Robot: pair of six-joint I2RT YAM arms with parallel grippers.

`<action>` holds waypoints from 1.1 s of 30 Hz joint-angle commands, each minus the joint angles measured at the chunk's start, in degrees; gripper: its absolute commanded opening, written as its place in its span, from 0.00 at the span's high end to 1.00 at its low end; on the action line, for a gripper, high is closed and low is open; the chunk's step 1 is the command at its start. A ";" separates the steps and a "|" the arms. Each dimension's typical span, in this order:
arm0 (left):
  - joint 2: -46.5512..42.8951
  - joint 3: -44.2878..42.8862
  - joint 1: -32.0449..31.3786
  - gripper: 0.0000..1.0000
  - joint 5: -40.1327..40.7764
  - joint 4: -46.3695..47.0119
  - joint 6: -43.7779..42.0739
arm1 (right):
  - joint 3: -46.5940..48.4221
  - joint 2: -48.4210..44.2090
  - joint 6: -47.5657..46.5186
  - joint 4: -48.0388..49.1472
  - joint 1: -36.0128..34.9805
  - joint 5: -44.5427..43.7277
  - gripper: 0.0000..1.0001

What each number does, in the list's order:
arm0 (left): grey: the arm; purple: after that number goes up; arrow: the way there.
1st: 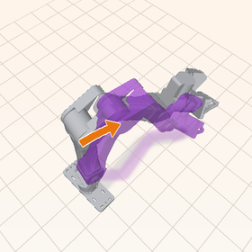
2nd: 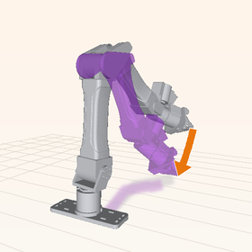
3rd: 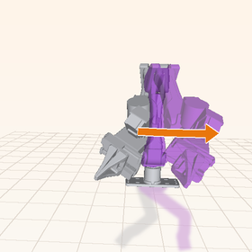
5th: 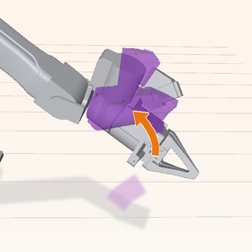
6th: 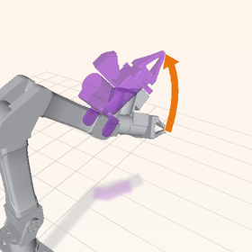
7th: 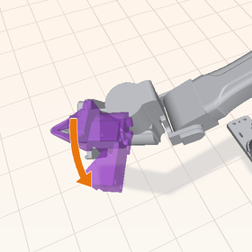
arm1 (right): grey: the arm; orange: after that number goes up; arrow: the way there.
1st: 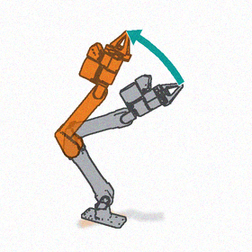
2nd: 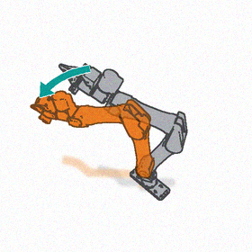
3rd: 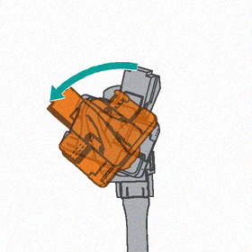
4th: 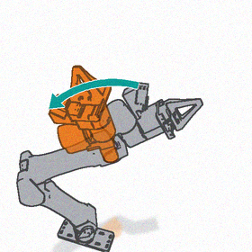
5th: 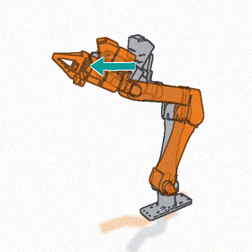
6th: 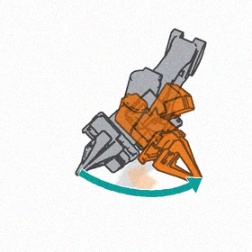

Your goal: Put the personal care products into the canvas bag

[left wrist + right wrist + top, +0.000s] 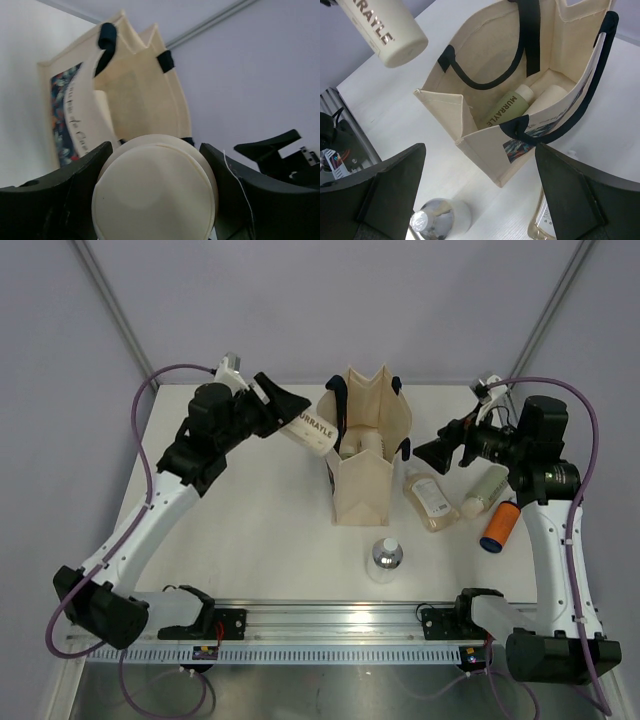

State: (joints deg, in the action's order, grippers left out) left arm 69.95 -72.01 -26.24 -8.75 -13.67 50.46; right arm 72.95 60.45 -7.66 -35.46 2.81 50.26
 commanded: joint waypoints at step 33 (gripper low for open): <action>32.45 -39.70 -11.38 0.01 -1.09 -13.40 -26.89 | -15.38 6.77 -12.30 -2.69 1.85 -22.11 0.01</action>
State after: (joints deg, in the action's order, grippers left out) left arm 107.42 -109.49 -37.74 -10.79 -29.54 27.20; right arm 57.91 64.18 -28.47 -46.61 4.58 36.29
